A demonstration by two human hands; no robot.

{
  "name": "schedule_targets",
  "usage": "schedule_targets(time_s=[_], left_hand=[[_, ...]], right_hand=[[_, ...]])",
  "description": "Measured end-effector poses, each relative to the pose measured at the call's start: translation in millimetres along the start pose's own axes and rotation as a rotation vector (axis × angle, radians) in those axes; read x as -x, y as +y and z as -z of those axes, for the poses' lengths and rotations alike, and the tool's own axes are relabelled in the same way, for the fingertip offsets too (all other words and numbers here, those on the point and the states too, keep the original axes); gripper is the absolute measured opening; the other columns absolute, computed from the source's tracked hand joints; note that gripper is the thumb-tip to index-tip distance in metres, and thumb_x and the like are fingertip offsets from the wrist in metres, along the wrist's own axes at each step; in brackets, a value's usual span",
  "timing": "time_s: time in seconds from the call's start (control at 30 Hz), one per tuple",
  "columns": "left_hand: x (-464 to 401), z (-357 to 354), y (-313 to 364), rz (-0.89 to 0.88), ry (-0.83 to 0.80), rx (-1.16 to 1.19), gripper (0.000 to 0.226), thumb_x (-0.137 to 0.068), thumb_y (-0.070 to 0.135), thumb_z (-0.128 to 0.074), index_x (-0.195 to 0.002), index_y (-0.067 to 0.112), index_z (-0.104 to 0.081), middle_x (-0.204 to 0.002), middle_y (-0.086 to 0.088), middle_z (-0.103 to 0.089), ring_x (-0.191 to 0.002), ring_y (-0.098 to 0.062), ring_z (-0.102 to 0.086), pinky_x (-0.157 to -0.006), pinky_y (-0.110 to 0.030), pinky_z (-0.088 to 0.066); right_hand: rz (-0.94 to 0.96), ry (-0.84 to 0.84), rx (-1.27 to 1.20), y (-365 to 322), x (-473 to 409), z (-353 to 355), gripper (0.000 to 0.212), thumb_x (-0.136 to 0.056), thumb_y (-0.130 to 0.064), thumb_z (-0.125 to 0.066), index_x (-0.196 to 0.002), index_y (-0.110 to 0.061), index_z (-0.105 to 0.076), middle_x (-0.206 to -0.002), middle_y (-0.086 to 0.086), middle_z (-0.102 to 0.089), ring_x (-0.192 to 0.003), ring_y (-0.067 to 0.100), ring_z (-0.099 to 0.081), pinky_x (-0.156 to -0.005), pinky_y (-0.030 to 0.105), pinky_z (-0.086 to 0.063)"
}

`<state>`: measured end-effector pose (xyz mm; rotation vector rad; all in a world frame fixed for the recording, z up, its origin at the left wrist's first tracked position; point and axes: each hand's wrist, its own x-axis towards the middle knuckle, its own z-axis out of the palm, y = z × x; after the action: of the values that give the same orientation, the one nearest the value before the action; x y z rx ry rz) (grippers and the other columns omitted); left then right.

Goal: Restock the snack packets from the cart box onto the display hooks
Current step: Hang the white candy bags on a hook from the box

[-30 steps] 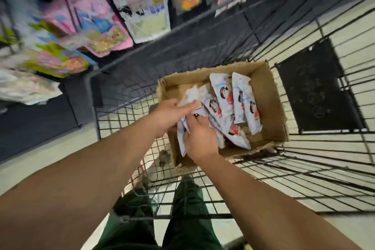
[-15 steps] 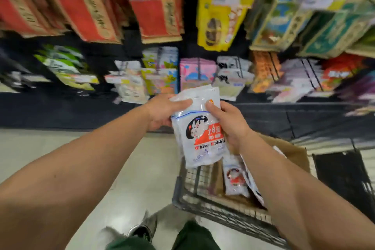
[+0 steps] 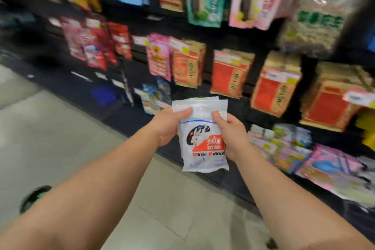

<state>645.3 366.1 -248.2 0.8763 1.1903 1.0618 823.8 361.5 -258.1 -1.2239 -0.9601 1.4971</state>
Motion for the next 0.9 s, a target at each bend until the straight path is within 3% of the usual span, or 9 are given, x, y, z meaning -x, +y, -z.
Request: schedule_targets(time_s=[0.2, 0.3, 0.4, 0.5, 0.63, 0.73, 0.9], left_hand=[[-6, 94, 31, -0.088, 0.211, 0.110, 0.026, -0.091, 0.015, -0.068, -0.116, 0.008, -0.068, -0.105, -0.012, -0.075, -0.087, -0.025, -0.073, -0.069, -0.034, -0.057], [-17, 128, 36, -0.109, 0.241, 0.178, 0.027, -0.091, 0.016, -0.067, -0.117, 0.007, -0.067, -0.112, -0.015, -0.073, -0.094, -0.028, -0.072, -0.076, -0.037, -0.057], [-37, 164, 40, -0.110, 0.211, 0.247, 0.032, -0.095, 0.022, -0.059, -0.122, 0.005, -0.064, -0.118, -0.017, -0.071, -0.105, -0.033, -0.068, -0.088, -0.042, -0.056], [-66, 199, 46, -0.099, 0.223, 0.231, 0.034, -0.096, 0.023, -0.058, -0.125, 0.007, -0.062, -0.119, -0.016, -0.071, -0.105, -0.031, -0.069, -0.080, -0.036, -0.058], [-117, 231, 71, -0.098, 0.364, 0.219, 0.024, -0.094, 0.018, -0.063, -0.115, 0.007, -0.067, -0.105, -0.013, -0.076, -0.089, -0.027, -0.073, -0.073, -0.035, -0.057], [-157, 255, 91, -0.095, 0.447, 0.229, 0.022, -0.092, 0.017, -0.067, -0.111, 0.007, -0.069, -0.103, -0.014, -0.076, -0.089, -0.028, -0.073, -0.075, -0.037, -0.057], [-209, 292, 113, -0.098, 0.533, 0.284, 0.015, -0.090, 0.017, -0.069, -0.103, 0.010, -0.070, -0.094, -0.012, -0.078, -0.081, -0.026, -0.074, -0.072, -0.036, -0.057]], right_hand=[[-0.005, -0.126, 0.071, -8, -40, -108, 0.013, -0.092, -0.027, -0.063, -0.093, -0.015, -0.066, -0.089, 0.011, -0.075, -0.075, 0.026, -0.071, -0.072, 0.042, -0.058], [-0.042, -0.149, 0.037, -6, -65, -145, 0.015, -0.092, -0.026, -0.063, -0.098, -0.012, -0.064, -0.096, 0.016, -0.073, -0.086, 0.035, -0.071, -0.079, 0.051, -0.058], [-0.064, -0.184, -0.014, -4, -99, -176, 0.017, -0.092, -0.025, -0.063, -0.100, -0.011, -0.063, -0.096, 0.018, -0.073, -0.084, 0.035, -0.071, -0.073, 0.049, -0.059], [-0.083, -0.229, -0.023, -3, -139, -208, 0.018, -0.093, -0.024, -0.062, -0.103, -0.010, -0.063, -0.097, 0.020, -0.072, -0.086, 0.037, -0.070, -0.076, 0.052, -0.058], [-0.100, -0.266, 0.035, -7, -201, -249, 0.016, -0.094, -0.023, -0.060, -0.104, -0.011, -0.065, -0.095, 0.016, -0.074, -0.079, 0.030, -0.071, -0.064, 0.038, -0.058], [-0.094, -0.306, 0.138, -18, -248, -271, 0.017, -0.093, -0.023, -0.062, -0.104, -0.012, -0.068, -0.095, 0.012, -0.075, -0.084, 0.029, -0.071, -0.073, 0.040, -0.057], [-0.024, -0.293, 0.164, -29, -310, -316, 0.008, -0.092, -0.014, -0.063, -0.096, -0.012, -0.070, -0.087, 0.009, -0.075, -0.071, 0.022, -0.071, -0.054, 0.026, -0.055]])
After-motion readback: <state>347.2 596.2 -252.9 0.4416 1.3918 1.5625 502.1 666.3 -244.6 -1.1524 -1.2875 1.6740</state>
